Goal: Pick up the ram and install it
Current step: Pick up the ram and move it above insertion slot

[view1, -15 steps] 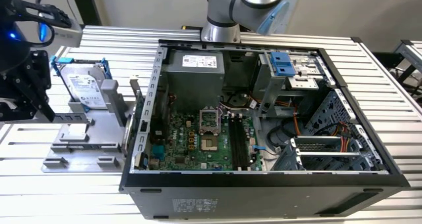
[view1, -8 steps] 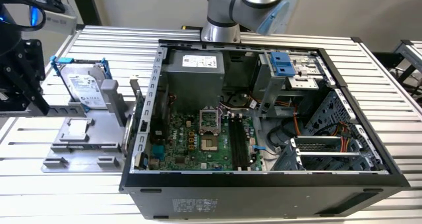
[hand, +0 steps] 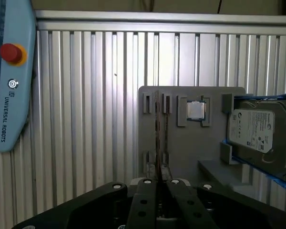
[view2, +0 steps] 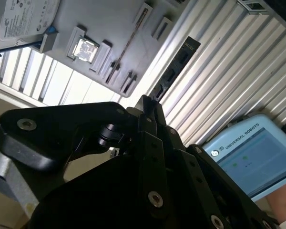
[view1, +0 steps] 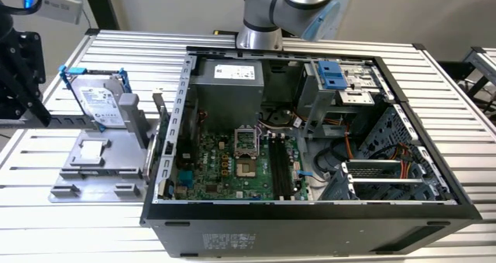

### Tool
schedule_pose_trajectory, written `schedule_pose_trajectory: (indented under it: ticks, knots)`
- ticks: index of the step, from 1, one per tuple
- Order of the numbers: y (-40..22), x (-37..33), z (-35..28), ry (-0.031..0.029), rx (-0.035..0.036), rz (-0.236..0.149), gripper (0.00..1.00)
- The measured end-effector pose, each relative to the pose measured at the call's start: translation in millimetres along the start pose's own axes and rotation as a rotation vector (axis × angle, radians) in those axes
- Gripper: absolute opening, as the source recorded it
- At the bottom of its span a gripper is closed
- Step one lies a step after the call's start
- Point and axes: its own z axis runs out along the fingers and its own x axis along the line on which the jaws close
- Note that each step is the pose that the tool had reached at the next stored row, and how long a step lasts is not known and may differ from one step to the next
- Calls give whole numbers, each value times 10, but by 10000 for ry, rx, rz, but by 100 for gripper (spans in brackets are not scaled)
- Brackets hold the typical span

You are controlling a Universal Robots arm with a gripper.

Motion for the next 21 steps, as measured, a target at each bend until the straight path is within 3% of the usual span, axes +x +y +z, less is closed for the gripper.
schedule_pose_trajectory:
  ticks: [2, 12, 16, 21]
  knots:
    - [1, -1, -26, 0, 0, 0, 0]
    - [-4, -1, -30, 1, -1, -1, 0]
    - [-68, -2, -31, 0, 0, 0, 0]
    - [-207, -2, -33, 0, 1, -1, 0]
